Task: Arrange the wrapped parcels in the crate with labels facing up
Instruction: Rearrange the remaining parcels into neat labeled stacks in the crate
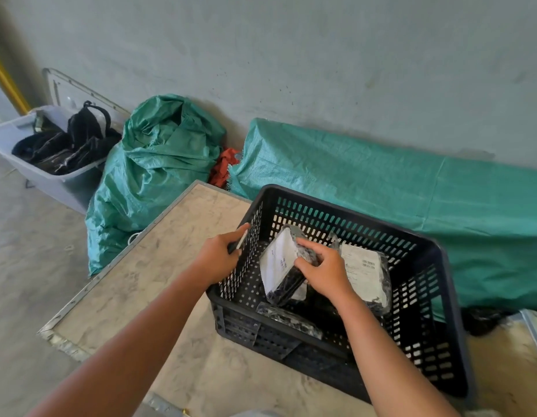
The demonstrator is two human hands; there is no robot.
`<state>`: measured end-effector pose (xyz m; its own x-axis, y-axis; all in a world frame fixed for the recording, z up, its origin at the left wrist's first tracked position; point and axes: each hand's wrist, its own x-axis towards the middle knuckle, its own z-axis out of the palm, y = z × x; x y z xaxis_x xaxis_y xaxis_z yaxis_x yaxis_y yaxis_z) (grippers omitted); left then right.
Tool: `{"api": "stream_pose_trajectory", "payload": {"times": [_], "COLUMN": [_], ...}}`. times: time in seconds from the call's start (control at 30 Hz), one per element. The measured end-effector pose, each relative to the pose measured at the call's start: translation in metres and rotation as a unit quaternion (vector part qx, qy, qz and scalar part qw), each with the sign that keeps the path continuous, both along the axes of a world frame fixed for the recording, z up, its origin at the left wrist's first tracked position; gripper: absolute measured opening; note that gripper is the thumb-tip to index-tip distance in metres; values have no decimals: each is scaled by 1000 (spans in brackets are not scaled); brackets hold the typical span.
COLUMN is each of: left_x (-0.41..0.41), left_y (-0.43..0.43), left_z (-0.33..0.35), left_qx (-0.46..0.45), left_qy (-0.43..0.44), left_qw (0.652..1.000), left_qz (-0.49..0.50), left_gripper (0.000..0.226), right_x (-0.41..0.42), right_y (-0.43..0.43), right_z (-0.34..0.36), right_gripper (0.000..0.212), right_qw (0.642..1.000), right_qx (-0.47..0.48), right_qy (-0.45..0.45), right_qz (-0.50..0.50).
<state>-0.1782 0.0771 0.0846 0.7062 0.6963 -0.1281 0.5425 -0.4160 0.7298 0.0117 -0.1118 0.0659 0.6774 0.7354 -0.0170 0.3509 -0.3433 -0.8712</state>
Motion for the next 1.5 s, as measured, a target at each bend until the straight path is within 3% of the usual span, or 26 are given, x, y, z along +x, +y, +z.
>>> {"api": "stream_pose_trajectory", "payload": {"times": [0.07,0.13,0.2,0.33,0.57,0.67,0.83,1.07,1.17,1.37,1.5], "left_x": [0,2,5,18,35,37,49,78,97,121,112], "left_y": [-3,-7,-13,-29,-40,-41,-41,-25,-21,-17,-12], "left_z": [3,8,17,47,81,80,62,20,-1,-46,-75], "left_qx": [26,117,154,6,-240,-267,-299,-296,-246,-206,-185], "left_qy": [16,57,6,-170,-263,-276,-283,-255,-201,-58,36], "left_qw": [999,991,987,981,908,898,898,919,947,976,973], "left_qz": [-7,-28,-43,-93,-222,-213,-156,-51,-51,-33,-134], "left_gripper": [67,62,55,53,48,46,44,46,47,54,79], "right_x": [4,9,16,30,42,46,48,40,43,41,30], "right_y": [-12,-24,-35,-52,-64,-65,-56,-42,-25,8,19], "right_z": [15,32,49,86,129,133,115,58,30,-7,-29], "right_gripper": [47,47,48,42,43,44,38,85,102,104,100], "right_qw": [1000,999,998,991,975,970,972,995,994,982,975], "right_qx": [13,26,56,112,160,165,185,23,-50,-172,-206], "right_qy": [0,6,26,69,147,174,141,96,90,83,75], "right_qz": [-9,-23,-29,7,47,42,-16,-23,-30,-5,-37]}}
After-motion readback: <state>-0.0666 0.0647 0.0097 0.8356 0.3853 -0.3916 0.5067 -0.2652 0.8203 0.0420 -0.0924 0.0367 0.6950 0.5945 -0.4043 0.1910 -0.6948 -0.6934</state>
